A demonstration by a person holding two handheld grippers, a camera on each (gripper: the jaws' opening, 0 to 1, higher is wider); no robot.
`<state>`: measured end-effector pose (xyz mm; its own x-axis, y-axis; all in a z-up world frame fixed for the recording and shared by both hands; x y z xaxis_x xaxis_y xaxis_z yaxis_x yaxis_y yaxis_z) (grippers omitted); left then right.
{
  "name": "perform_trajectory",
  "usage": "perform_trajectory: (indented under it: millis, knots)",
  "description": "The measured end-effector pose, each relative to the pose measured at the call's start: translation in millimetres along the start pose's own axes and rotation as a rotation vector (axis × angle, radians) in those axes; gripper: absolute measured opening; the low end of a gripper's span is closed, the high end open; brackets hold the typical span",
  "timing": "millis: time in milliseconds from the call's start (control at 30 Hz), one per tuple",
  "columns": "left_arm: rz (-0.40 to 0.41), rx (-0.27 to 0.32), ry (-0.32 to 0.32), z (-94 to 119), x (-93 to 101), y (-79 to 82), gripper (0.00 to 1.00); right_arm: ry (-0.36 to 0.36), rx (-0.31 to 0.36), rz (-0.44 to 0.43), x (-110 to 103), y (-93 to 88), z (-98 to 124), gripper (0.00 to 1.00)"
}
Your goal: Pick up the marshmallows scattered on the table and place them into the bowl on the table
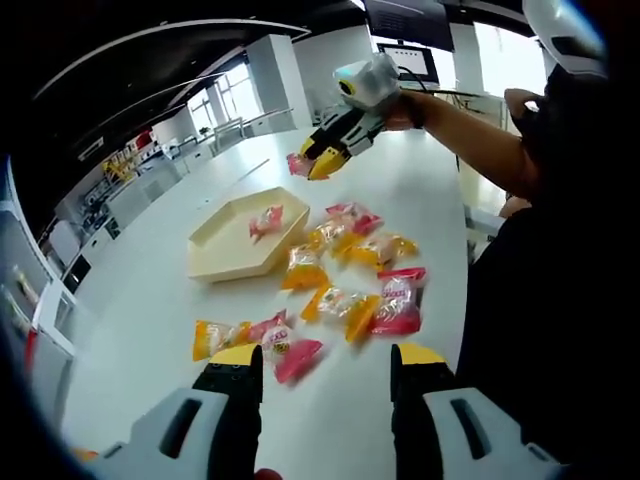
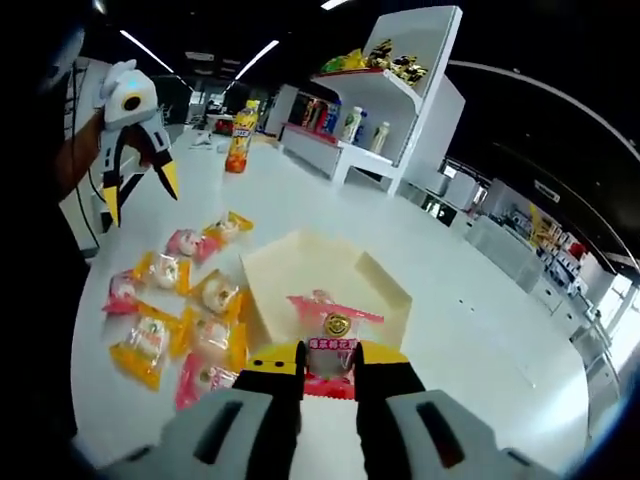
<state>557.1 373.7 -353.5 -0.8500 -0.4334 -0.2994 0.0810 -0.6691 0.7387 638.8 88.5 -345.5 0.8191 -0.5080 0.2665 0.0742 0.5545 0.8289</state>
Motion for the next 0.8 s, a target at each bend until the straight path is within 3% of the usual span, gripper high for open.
perform_trajectory:
  millis: [800]
  knots:
    - [0.005, -0.018, 0.014, -1, -2.5, -7.7, 0.50, 0.002, 0.009, 0.023, 6, 3.5, -16, 0.19]
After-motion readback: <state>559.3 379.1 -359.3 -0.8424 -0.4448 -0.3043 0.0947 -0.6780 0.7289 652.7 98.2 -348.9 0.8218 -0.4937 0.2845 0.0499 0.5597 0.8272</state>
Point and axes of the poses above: the point that each gripper's makers call its tool centre point, and the gripper's own axes: z roughly backward along the fingers, x roughly to its right, y roughly out of its top, the point moved 7 cm from there along z, roughly backward along the fingers, and after that the axes turned 10 degrees about y, right-handed, at the moved point
